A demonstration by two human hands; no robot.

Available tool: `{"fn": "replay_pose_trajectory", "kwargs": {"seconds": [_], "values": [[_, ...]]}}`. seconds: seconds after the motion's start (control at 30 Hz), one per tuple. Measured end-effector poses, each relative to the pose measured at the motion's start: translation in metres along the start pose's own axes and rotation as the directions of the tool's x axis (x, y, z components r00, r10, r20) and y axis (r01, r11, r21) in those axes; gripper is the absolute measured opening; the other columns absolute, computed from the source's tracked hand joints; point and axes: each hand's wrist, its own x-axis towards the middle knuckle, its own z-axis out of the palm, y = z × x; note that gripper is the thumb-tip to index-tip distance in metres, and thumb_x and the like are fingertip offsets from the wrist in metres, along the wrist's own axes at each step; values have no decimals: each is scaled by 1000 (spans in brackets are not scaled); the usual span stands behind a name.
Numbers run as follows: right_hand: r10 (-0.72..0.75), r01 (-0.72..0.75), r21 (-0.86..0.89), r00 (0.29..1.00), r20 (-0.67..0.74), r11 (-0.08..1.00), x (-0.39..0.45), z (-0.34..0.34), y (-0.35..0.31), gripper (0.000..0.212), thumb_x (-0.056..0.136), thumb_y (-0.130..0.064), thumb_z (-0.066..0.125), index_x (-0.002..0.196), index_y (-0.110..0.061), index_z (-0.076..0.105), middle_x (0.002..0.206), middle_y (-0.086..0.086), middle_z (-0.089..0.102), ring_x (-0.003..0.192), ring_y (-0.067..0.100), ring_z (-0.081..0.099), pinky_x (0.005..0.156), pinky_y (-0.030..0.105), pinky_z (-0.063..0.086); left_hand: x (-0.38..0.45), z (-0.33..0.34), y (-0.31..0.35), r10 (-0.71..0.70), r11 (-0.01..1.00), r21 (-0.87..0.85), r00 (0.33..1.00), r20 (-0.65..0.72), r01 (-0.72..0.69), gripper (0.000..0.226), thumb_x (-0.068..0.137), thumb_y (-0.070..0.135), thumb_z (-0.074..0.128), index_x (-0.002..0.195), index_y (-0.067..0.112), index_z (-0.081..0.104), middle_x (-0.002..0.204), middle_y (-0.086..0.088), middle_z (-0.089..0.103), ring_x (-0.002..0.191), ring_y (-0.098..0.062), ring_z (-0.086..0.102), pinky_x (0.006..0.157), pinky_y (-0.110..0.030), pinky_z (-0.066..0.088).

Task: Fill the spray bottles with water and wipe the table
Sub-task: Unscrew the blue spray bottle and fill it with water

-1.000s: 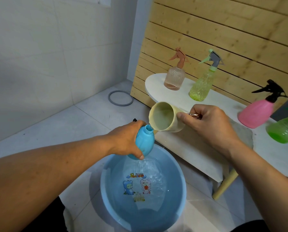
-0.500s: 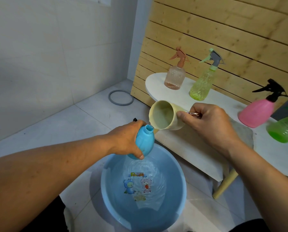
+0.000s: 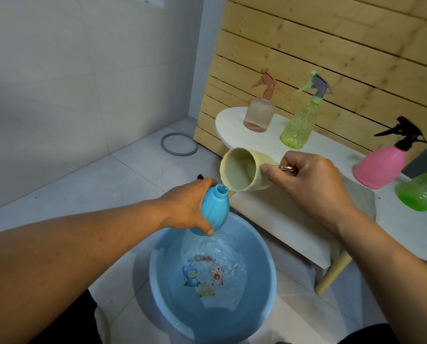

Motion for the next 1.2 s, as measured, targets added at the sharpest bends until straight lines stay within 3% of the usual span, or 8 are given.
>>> {"fn": "replay_pose_trajectory", "kwargs": {"seconds": [0.3, 0.7, 1.2], "values": [[-32, 31, -39, 999, -8, 999, -3, -1, -3, 44, 85, -59, 67, 60, -25, 52, 58, -18, 55, 54, 8, 46, 51, 31, 35, -2, -2, 3, -3, 1000, -8, 1000, -7, 2, 104, 57, 47, 96, 142, 36, 37, 127, 14, 55, 108, -12, 58, 85, -33, 57], [-87, 82, -85, 995, -57, 993, -4, 1, -5, 46, 85, -56, 68, 59, -23, 49, 49, -8, 49, 54, 8, 47, 50, 28, 34, -3, -2, 7, -11, 1000, -6, 1000, 0, 11, 104, 59, 46, 96, 143, 34, 36, 128, 12, 55, 110, -14, 58, 89, -37, 57], [-179, 162, -163, 979, -94, 973, -5, 3, -6, 48, 86, -55, 66, 61, -19, 47, 52, -5, 48, 55, 10, 47, 53, 26, 35, -2, -1, 5, -10, 1000, -10, 1000, -11, 10, 103, 56, 49, 96, 141, 36, 37, 124, 14, 56, 108, -13, 59, 86, -34, 57]]}}
